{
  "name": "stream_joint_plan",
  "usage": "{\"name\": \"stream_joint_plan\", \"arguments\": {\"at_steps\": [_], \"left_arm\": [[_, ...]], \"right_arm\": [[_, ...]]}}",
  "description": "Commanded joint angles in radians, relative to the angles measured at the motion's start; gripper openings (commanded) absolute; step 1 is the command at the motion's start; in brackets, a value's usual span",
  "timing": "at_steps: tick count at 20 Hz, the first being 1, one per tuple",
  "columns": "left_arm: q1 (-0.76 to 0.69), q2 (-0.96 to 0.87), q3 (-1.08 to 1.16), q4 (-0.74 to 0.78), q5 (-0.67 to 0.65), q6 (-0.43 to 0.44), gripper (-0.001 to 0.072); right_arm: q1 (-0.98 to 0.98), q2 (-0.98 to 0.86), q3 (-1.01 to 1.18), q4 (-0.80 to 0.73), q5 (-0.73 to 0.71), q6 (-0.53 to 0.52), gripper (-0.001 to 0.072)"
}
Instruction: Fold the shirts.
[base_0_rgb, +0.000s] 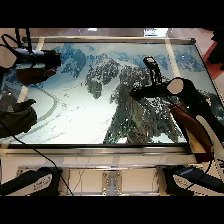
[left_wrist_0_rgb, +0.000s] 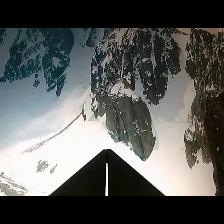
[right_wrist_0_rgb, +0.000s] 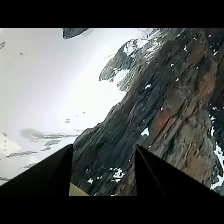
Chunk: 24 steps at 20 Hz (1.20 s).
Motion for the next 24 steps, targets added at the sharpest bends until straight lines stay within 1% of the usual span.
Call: {"name": "stream_joint_plan", "arguments": {"at_steps": [1, 21, 22, 24], "left_arm": [[0.000, -0.001, 0.000, 0.000, 0.000, 0.000, 0.0010], [0.000, -0.001, 0.000, 0.000, 0.000, 0.000, 0.0010], [0.000, -0.001, 0.000, 0.000, 0.000, 0.000, 0.0011], [0.000, -0.001, 0.000, 0.000, 0.000, 0.000, 0.0011]], "right_arm": [[0.001, 0.000, 0.000, 0.000, 0.000, 0.000, 0.0445], [0.001, 0.000, 0.000, 0.000, 0.000, 0.000, 0.0445], [0.001, -0.001, 0.000, -0.004, -0.014, -0.018, 0.0444], [0.001, -0.001, 0.000, -0.003, -0.053, -0.018, 0.0444]]}}
